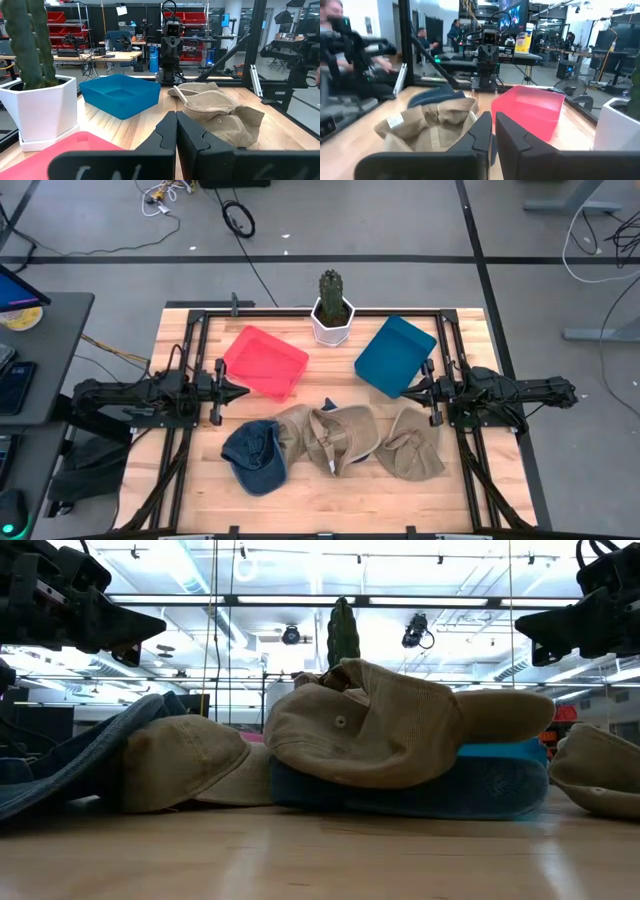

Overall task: Pick & Place hat
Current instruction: Put the right brown cap into the red bin

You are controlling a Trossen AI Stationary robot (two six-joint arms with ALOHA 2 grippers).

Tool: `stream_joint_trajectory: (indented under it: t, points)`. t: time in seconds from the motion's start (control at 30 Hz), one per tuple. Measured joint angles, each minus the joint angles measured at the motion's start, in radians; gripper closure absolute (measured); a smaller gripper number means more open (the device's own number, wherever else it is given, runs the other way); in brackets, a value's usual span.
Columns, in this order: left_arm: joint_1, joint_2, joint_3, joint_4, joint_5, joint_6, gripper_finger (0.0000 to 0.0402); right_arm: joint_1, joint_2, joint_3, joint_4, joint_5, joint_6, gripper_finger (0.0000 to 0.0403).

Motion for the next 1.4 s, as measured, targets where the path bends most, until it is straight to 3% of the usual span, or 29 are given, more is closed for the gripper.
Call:
stream_joint_trajectory:
  t: [0.1,0.23,0.33,0.57,0.77,0.87,1.07,1.23,1.4]
  points:
    - [0.000,0.000,0.000,0.000,0.000,0.000,0.0399,0.001,0.000,0.000,0.081,-0.004,0.244,0.0376]
    - [0.000,0.000,0.000,0.005,-0.032,0.000,0.0399,0.000,0.000,0.000,0.242,0.088,0.648,0.0376]
    - [0.000,0.000,0.000,0.037,-0.067,-0.042,0.0399,0.000,0.000,0.000,0.358,0.148,0.777,0.0376]
    - [0.000,0.000,0.000,0.311,-0.129,-0.351,0.0399,0.001,0.006,0.000,0.551,0.229,0.679,0.0376]
    - [0.000,0.000,0.000,0.555,-0.307,-0.334,0.0399,0.000,0.084,0.108,0.498,0.315,0.582,0.0376]
    - [0.003,0.000,0.004,0.661,-0.337,-0.316,0.0399,0.000,0.169,0.214,0.431,0.315,0.522,0.0376]
    - [0.003,0.001,0.047,0.683,-0.374,-0.148,0.0399,0.001,0.360,0.473,0.232,0.315,0.428,0.0376]
    - [0.003,0.005,0.094,0.673,-0.451,-0.137,0.0399,0.001,0.487,0.687,0.013,0.314,0.437,0.0376]
    - [0.003,0.050,0.207,0.479,-0.452,-0.158,0.0382,0.000,0.592,0.916,-0.305,0.270,0.437,0.0376]
